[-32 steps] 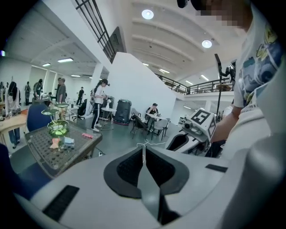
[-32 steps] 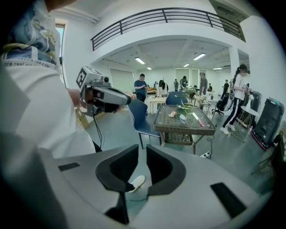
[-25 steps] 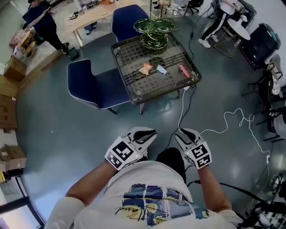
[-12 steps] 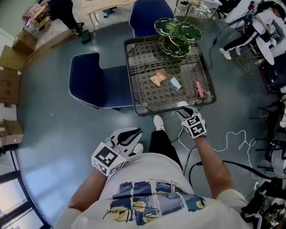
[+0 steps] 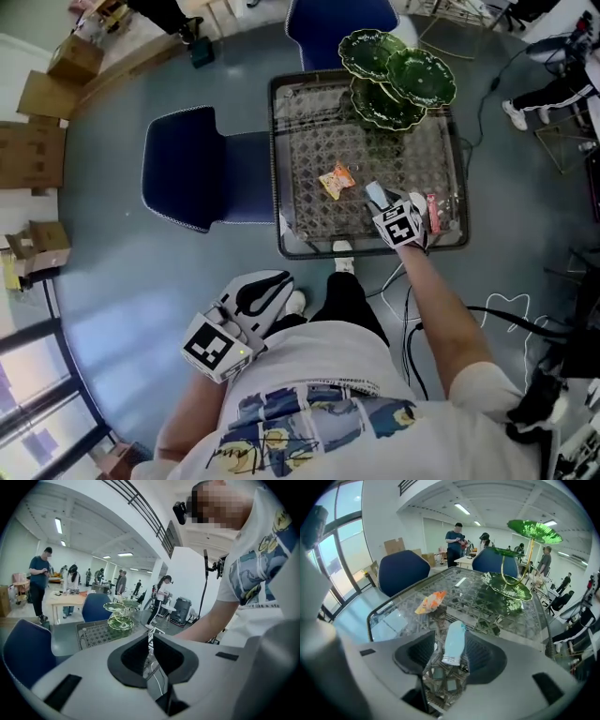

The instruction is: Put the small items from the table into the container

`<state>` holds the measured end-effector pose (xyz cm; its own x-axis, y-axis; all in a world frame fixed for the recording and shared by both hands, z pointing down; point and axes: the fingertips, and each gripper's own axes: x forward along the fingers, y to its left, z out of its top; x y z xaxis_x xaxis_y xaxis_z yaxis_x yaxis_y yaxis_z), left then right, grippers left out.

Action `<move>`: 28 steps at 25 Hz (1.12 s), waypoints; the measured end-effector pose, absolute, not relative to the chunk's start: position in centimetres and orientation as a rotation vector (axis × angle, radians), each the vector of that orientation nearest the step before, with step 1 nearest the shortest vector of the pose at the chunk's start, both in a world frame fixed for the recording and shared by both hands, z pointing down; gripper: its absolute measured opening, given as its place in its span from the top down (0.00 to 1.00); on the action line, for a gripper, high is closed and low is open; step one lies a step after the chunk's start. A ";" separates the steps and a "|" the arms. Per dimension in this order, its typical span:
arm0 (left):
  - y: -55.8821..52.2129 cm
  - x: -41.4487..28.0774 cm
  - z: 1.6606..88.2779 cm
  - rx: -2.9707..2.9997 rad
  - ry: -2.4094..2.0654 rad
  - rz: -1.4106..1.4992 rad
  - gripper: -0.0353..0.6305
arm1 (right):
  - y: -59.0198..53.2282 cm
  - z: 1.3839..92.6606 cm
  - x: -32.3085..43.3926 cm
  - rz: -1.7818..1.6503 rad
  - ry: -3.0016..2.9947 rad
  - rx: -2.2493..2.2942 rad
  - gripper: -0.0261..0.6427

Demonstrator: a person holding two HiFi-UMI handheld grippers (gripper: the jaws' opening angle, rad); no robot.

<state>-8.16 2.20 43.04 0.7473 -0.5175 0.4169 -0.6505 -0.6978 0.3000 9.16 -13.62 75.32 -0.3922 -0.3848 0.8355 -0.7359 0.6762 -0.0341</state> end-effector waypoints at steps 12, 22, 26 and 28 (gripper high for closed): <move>-2.6 -7.1 43.4 2.415 -1.062 0.444 0.93 | -15.6 79.3 9.6 0.425 -1.966 0.618 0.69; -5.6 -4.4 42.7 2.509 -0.985 0.357 0.93 | -16.7 65.6 9.2 0.376 -2.159 0.561 0.70; -6.9 -2.9 41.5 2.553 -0.941 0.324 0.93 | -18.8 58.5 9.9 0.304 -2.211 0.550 0.70; -7.4 -2.5 41.0 2.569 -0.930 0.320 0.93 | -20.3 55.2 10.3 0.269 -2.236 0.563 0.70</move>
